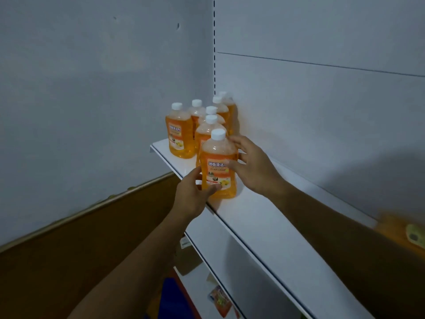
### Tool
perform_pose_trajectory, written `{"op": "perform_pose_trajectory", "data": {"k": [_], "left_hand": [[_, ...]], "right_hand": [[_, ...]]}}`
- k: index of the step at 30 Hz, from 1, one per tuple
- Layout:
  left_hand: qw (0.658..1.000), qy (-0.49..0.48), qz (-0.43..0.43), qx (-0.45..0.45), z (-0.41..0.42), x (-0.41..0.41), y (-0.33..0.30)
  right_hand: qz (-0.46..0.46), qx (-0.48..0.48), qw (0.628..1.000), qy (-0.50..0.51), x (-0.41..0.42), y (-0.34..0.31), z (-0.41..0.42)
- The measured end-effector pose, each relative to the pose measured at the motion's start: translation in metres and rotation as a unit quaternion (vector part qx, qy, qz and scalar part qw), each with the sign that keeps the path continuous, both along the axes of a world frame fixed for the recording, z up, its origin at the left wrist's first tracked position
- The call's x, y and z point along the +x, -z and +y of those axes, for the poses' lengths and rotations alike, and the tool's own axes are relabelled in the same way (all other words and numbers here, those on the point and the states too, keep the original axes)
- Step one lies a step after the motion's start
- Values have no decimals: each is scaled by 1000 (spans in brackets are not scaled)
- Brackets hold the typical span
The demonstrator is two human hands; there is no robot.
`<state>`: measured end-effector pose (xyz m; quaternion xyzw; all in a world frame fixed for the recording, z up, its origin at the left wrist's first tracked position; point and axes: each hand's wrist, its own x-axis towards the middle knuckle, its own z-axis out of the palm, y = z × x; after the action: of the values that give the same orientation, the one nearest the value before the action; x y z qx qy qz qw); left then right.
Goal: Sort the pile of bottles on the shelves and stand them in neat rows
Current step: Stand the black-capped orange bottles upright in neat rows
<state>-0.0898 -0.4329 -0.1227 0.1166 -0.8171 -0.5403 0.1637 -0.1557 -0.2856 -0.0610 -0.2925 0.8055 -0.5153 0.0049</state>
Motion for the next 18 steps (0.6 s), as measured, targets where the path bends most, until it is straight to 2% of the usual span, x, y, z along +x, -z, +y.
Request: {"op": "perform_pose_trajectory", "data": {"k": [8,11,13,16,18], "left_hand": [[999,5,-4,-47,-15,-33,10],[993,-62,9,-99,-15,-32,14],[987,-85,52,-127,-14,-25,13],[979,-9,115,-165,-5,-12,11],[973,59,123,-186,5,-3,12]], "right_hand": [[13,0,1000,8,-29,13,-5],[21,3,1000,22,-24,14,-7],[30,4,998,52,-15,13,-5],[35,23,992,119,2,14,5],[43,49,985,159,17,16,16]]}}
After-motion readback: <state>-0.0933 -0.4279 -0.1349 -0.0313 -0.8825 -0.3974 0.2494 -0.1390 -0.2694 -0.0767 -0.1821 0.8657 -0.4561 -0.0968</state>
